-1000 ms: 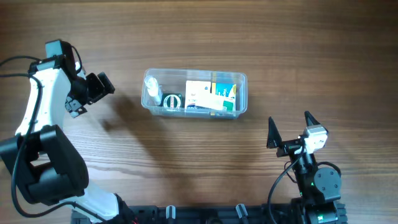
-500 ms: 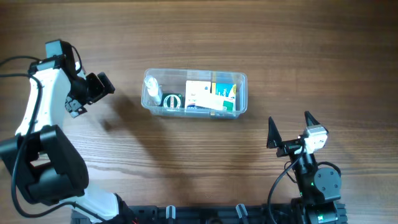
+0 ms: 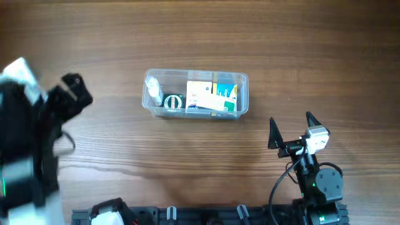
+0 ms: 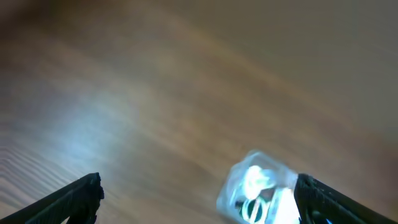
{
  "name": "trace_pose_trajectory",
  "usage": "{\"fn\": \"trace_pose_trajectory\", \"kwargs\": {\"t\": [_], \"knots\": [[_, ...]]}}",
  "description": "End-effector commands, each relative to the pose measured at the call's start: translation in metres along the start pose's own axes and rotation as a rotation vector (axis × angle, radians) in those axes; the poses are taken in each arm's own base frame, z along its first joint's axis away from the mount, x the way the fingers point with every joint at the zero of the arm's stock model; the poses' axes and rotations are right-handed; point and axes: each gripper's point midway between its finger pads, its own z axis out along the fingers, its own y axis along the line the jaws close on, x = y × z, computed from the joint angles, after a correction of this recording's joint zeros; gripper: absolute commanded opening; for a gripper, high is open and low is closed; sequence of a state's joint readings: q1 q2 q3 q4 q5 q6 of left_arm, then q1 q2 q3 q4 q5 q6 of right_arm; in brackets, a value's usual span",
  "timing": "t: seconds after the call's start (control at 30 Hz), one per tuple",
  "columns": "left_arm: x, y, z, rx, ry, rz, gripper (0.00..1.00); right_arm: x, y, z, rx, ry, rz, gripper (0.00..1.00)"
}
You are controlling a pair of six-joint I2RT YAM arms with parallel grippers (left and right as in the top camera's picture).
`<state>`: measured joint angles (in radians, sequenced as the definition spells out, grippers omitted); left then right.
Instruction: Pack container
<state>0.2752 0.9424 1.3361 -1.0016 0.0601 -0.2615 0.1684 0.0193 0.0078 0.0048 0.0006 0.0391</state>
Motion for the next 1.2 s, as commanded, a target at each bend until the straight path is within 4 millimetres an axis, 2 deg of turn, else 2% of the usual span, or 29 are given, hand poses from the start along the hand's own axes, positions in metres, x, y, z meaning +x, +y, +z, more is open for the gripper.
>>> {"fn": "trace_pose_trajectory", "kwargs": {"t": [0.0,0.07,0.17,0.2,0.33,0.37,0.47,0.57,0.67,0.77,0.9,1.03,1.07,1.17], "knots": [[-0.007,-0.006,-0.090,0.069,-0.260,0.013,1.00,-0.002,0.001,-0.001,-0.009,-0.013,-0.012,1.00],[0.003,-0.004,-0.135,0.106,-0.371,0.017,1.00,-0.002,0.001,-0.001,-0.009,-0.013,-0.013,1.00],[0.031,0.005,-0.173,0.131,-0.439,0.019,1.00,-0.002,0.001,-0.001,-0.009,-0.013,-0.013,1.00],[0.041,0.008,-0.180,0.131,-0.440,0.019,1.00,-0.002,0.001,-0.001,-0.009,-0.013,-0.012,1.00],[0.088,0.025,-0.184,0.098,-0.349,0.016,1.00,-0.002,0.001,-0.001,-0.009,-0.013,-0.013,0.99],[0.114,0.035,-0.184,0.072,-0.290,0.012,1.00,-0.002,0.001,-0.001,-0.009,-0.013,-0.013,1.00],[0.132,0.041,-0.188,0.068,-0.268,0.013,1.00,-0.002,0.001,-0.001,-0.009,-0.013,-0.013,1.00],[0.138,0.042,-0.192,0.088,-0.294,0.019,1.00,-0.002,0.001,-0.001,-0.009,-0.013,-0.012,1.00],[0.151,0.046,-0.184,0.111,-0.296,0.024,1.00,-0.002,0.001,-0.001,-0.009,-0.013,-0.013,1.00],[0.157,0.045,-0.167,0.151,-0.307,0.031,1.00,-0.002,0.001,-0.001,-0.009,-0.013,-0.013,1.00],[0.138,0.029,-0.142,0.214,-0.339,0.043,1.00,-0.002,0.001,-0.001,-0.009,-0.013,-0.013,1.00],[0.113,-0.002,-0.098,0.358,-0.409,0.076,1.00,-0.002,0.001,-0.001,-0.009,-0.013,-0.012,1.00],[0.103,-0.017,-0.076,0.438,-0.461,0.100,1.00,-0.002,0.001,-0.001,-0.009,-0.013,-0.013,1.00],[0.099,-0.030,-0.043,0.532,-0.534,0.135,1.00,-0.002,0.001,-0.001,-0.009,-0.013,-0.012,1.00]]}}
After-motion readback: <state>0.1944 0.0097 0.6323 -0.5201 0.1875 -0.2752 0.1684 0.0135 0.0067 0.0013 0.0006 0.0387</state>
